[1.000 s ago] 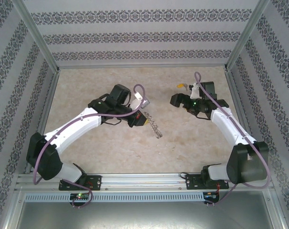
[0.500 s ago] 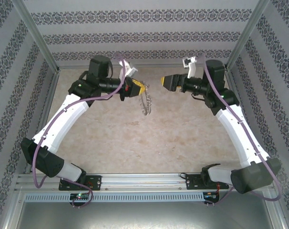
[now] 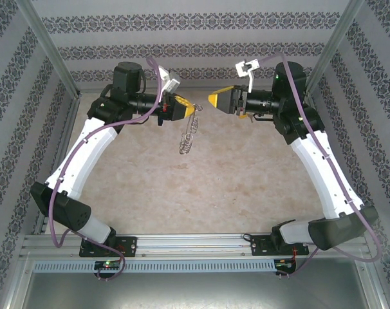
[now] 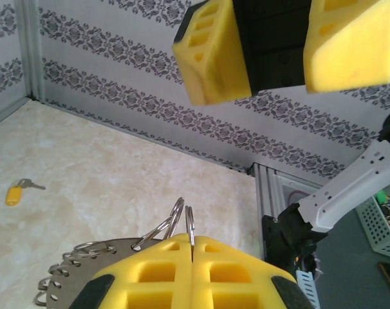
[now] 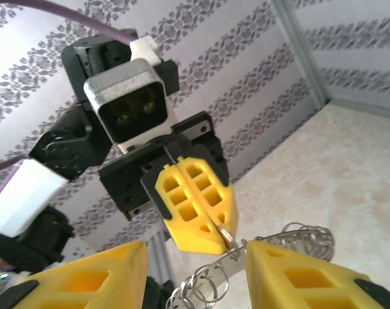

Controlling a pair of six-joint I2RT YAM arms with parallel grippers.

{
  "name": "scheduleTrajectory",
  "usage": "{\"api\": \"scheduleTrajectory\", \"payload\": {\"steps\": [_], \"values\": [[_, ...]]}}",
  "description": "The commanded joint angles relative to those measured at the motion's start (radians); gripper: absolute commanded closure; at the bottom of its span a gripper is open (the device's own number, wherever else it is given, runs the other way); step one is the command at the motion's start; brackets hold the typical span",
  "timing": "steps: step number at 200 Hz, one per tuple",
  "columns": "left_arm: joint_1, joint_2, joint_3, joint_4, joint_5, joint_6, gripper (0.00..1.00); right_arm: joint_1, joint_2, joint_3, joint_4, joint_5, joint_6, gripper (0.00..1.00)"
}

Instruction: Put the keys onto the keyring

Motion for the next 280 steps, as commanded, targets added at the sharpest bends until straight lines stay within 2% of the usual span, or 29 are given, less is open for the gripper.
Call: {"api": "scheduleTrajectory", "payload": {"steps": [1,18,104,280], "values": [[0.028,-0.028,0.027,0.08,0.089,-0.047,1.0,0.024,0.023,0.042,0.0,-0.097,0.029,0.59],[0.039,-0.037,0.017,0.112,0.103,-0.074,1.0,0.037,0.034,0.052,-0.011,-0.114,0.027,0.62],[0.05,-0.053,-0.017,0.298,0.2,-0.227,1.0,0.06,0.084,0.073,-0.023,-0.099,-0.007,0.6],[0.049,-0.048,-0.042,0.339,0.203,-0.259,1.0,0.092,0.144,0.143,0.014,-0.128,0.013,0.69]]}}
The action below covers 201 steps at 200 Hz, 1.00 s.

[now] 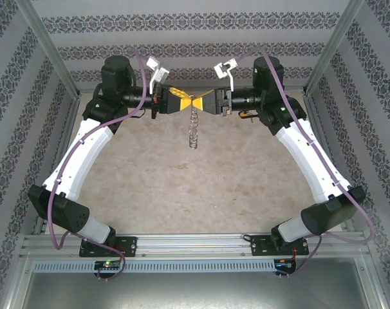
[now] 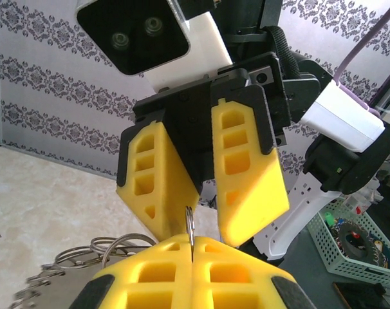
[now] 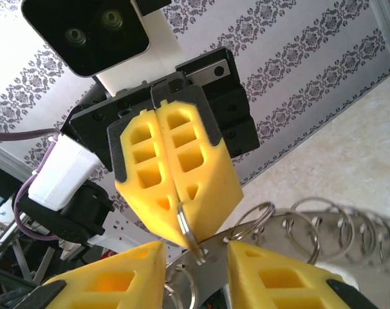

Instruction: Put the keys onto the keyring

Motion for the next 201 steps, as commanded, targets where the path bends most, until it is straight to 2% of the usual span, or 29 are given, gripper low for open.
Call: {"api": "scheduleTrajectory", "payload": {"steps": [1,54,86,126,155,201], "values": [[0.01,-0.026,-0.011,0.069,0.037,-0.015,1.0,0.014,0.011,0.043,0.035,-0.02,-0.002,0.69],[0.011,-0.026,-0.017,0.068,0.039,-0.015,1.0,0.013,0.027,0.077,0.044,-0.014,0.002,0.68],[0.009,-0.027,-0.015,0.069,0.036,-0.015,1.0,0.018,0.03,0.073,0.044,-0.024,0.004,0.74],[0.009,-0.022,-0.015,0.089,0.042,-0.031,1.0,0.016,0.025,0.061,0.032,-0.029,-0.005,0.72],[0.01,-0.022,-0.016,0.099,0.046,-0.038,1.0,0.016,0.025,0.061,0.03,-0.029,-0.008,0.78],[0.01,-0.026,-0.029,0.137,0.049,-0.07,1.0,0.007,0.024,0.064,0.014,-0.034,-0.02,0.8]]}}
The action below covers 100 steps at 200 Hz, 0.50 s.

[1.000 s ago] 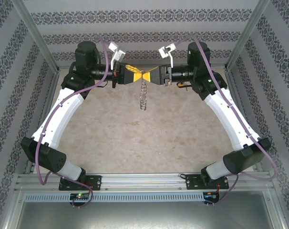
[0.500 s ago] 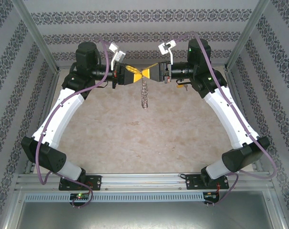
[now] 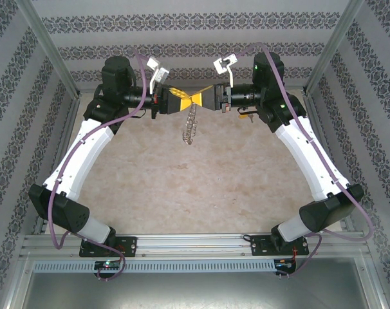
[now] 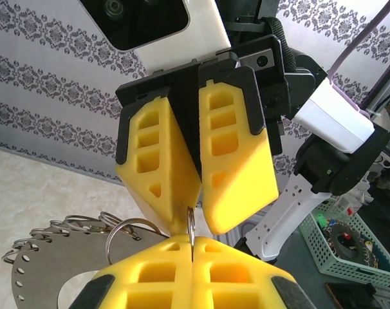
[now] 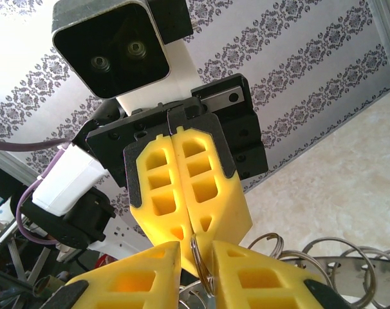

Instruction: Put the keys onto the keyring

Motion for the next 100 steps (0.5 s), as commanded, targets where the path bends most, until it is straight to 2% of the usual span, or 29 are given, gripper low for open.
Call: {"api": "scheduleTrajectory", "payload": {"steps": [1,23,43,79,85,100], "values": [[0.01,-0.026,-0.011,0.091,0.031,-0.029,1.0,0.001,0.002,0.017,0.001,-0.035,-0.024,0.8],[0.01,-0.029,-0.014,0.106,0.032,-0.041,1.0,0.0,0.005,0.02,0.0,-0.039,-0.024,0.86],[0.01,-0.028,-0.021,0.127,0.035,-0.06,1.0,-0.009,0.004,0.021,0.002,-0.033,-0.029,1.0],[0.012,-0.034,-0.037,0.176,0.028,-0.094,1.0,-0.02,-0.002,0.031,0.029,-0.026,-0.022,1.0],[0.013,-0.037,-0.042,0.186,0.025,-0.102,0.95,-0.021,-0.004,0.031,0.037,-0.024,-0.019,1.0],[0.02,-0.047,-0.069,0.231,0.013,-0.133,0.75,-0.022,-0.011,0.027,0.063,-0.012,-0.01,1.0]]}}
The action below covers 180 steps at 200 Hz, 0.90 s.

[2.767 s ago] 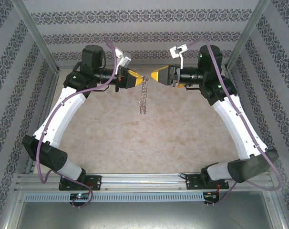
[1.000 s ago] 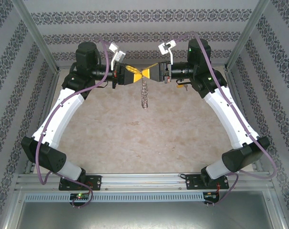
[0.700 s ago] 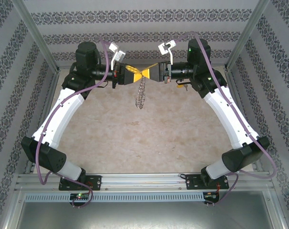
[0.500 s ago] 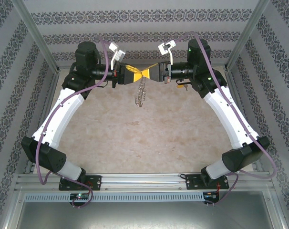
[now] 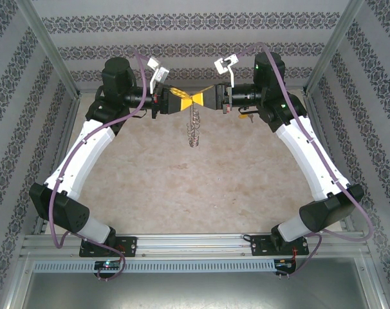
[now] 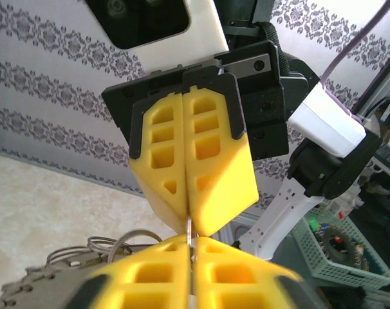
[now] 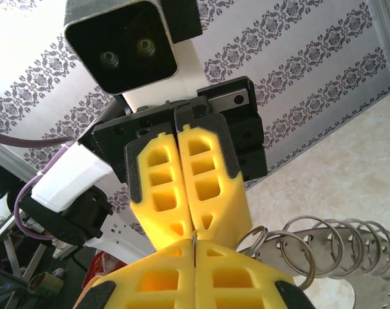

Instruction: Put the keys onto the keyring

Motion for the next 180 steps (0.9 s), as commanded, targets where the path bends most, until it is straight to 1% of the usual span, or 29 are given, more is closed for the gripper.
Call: {"api": "scheduleTrajectory", "payload": {"steps": [1,10,21,46,69,107,125,155,180], "values": [[0.02,-0.046,-0.031,0.136,-0.005,-0.052,0.74,-0.008,-0.011,0.024,0.07,-0.003,0.014,1.0],[0.028,-0.054,-0.056,0.192,-0.012,-0.087,0.68,-0.011,-0.021,0.009,0.113,0.01,0.038,1.0],[0.037,-0.063,-0.095,0.291,-0.024,-0.153,0.63,-0.015,-0.034,-0.017,0.18,0.024,0.076,1.0],[0.056,-0.062,-0.168,0.538,-0.054,-0.323,0.61,-0.018,-0.053,-0.066,0.313,0.041,0.16,1.0],[0.057,-0.047,-0.179,0.669,-0.082,-0.409,0.61,-0.016,-0.065,-0.107,0.427,0.064,0.239,1.0],[0.056,-0.024,-0.166,0.802,-0.085,-0.508,0.61,-0.006,-0.095,-0.216,0.637,0.157,0.353,1.0],[0.057,-0.017,-0.161,0.814,-0.083,-0.519,0.61,0.001,-0.103,-0.255,0.723,0.19,0.4,1.0],[0.056,-0.006,-0.155,0.822,-0.083,-0.522,0.61,0.017,-0.104,-0.275,0.77,0.194,0.424,1.0],[0.054,0.007,-0.144,0.831,-0.081,-0.526,0.61,0.032,-0.104,-0.296,0.815,0.221,0.441,1.0]]}}
